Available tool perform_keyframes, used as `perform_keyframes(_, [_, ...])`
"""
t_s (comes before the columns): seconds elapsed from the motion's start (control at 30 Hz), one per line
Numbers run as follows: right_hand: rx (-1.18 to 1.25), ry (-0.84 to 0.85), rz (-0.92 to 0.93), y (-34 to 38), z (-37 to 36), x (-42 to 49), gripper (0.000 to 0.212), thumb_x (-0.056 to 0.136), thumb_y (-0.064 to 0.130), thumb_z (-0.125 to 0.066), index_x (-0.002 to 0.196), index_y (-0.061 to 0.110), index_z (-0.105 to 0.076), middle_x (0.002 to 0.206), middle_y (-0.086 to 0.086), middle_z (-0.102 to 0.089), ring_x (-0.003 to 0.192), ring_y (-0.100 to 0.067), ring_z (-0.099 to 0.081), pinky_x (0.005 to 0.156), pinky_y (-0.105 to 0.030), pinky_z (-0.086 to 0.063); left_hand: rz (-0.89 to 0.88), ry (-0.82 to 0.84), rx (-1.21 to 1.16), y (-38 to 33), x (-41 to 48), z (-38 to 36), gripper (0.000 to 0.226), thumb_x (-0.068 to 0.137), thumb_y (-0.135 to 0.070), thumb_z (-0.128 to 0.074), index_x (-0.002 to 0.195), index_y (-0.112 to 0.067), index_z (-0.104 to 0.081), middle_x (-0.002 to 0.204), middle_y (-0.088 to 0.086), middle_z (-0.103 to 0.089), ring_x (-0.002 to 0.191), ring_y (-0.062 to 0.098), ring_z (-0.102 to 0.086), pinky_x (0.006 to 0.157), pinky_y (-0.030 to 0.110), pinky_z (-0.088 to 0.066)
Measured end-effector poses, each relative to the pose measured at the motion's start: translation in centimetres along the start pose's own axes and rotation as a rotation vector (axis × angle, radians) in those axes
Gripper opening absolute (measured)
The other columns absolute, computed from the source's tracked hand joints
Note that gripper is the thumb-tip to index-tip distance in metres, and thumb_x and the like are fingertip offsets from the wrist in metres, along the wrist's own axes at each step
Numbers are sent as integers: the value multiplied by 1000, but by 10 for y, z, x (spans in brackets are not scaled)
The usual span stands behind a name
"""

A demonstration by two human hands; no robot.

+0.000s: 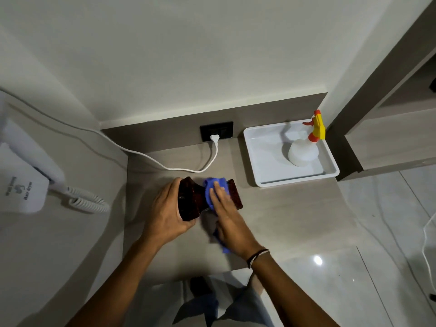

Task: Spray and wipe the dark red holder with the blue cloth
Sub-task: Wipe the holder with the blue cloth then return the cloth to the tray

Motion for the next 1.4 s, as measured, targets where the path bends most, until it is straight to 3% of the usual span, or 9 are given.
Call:
perform_keyframes(0.1, [106, 3, -314, -27, 19, 3, 78, 110, -2, -49, 172, 16, -6, 180, -1, 12, 171, -27, 0, 138, -49, -16, 47, 23, -6, 1, 1, 1, 102, 58, -33, -103, 145, -18, -51, 133, 2, -65, 120, 20, -62, 98, 31, -53])
perform_keyframes(0.33, [220, -43, 62, 46, -13, 10, 100, 94, -11, -51, 173, 24, 0, 183, 0, 7, 171, -22, -1, 139, -36, -9, 45, 25, -65, 0, 5, 0, 92, 63, -14, -97, 146, -11, -56, 135, 9, -69, 122, 31, -68, 104, 44, -56])
perform_keyframes(0.53, [-6, -39, -254, -12, 7, 9, 91, 98, -18, -53, 171, 8, -3, 178, -2, 14, 170, -27, 7, 138, -49, -12, 130, 36, -47, 7, -4, 3, 106, 59, -28, -104, 150, -15, -51, 137, 7, -65, 124, 27, -64, 101, 40, -57])
perform_keyframes(0.7, [206, -53, 2, 48, -19, 14, 95, 93, -15, -49, 173, 15, -8, 184, 0, 5, 171, -21, 1, 138, -30, -9, 84, 6, -42, 0, 1, 0, 95, 60, -33, -91, 146, -16, -55, 133, 7, -69, 118, 33, -67, 99, 47, -58])
perform_keyframes(0.83, [-95, -4, -60, -4, 1, 9, 99, 93, -15, -60, 172, 14, -8, 182, -6, 9, 171, -30, 4, 139, -44, -17, 108, 1, 10, 6, -4, 0, 102, 56, -34, -100, 144, -18, -51, 130, 7, -68, 116, 32, -67, 94, 42, -57])
perform_keyframes(0.97, [259, -191, -496, -52, 39, 4, 73, 95, -24, -46, 163, -2, -35, 172, -24, -35, 161, -42, -34, 135, -51, -27, 251, 8, -140, 5, -3, 1, 96, 57, -51, -95, 142, -33, -55, 132, -6, -70, 119, 21, -68, 99, 44, -61])
perform_keyframes(1.13, [882, -326, -680, -51, 38, 15, 74, 97, -19, -36, 118, 37, -80, 118, 2, -81, 111, -24, -74, 108, -48, -56, 494, 101, -362, 4, 4, 6, 111, 57, -78, -87, 156, -55, -40, 151, -3, -66, 135, 28, -66, 111, 58, -56])
perform_keyframes(1.3, [851, -411, -686, -41, 38, 35, 62, 98, -19, -34, 139, 13, -67, 127, -16, -72, 113, -28, -67, 102, -43, -57, 330, 302, -251, 2, 3, 15, 153, 43, -88, -91, 164, -64, -1, 183, -4, -13, 165, 27, -25, 127, 64, -35])
perform_keyframes(1.4, [585, -417, -617, -30, 41, 34, 67, 99, -21, -40, 162, 2, -41, 163, -19, -49, 152, -30, -48, 132, -44, -36, 265, 247, -43, 0, 1, 20, 141, 50, -53, -106, 165, -35, -28, 170, 4, -39, 151, 30, -47, 114, 48, -51])
Point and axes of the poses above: each hand's wrist, its own x-axis towards the middle knuckle, its own z-axis out of the back of the hand, y = z × x, the point moved 2 cm from there along x, towards the middle knuckle
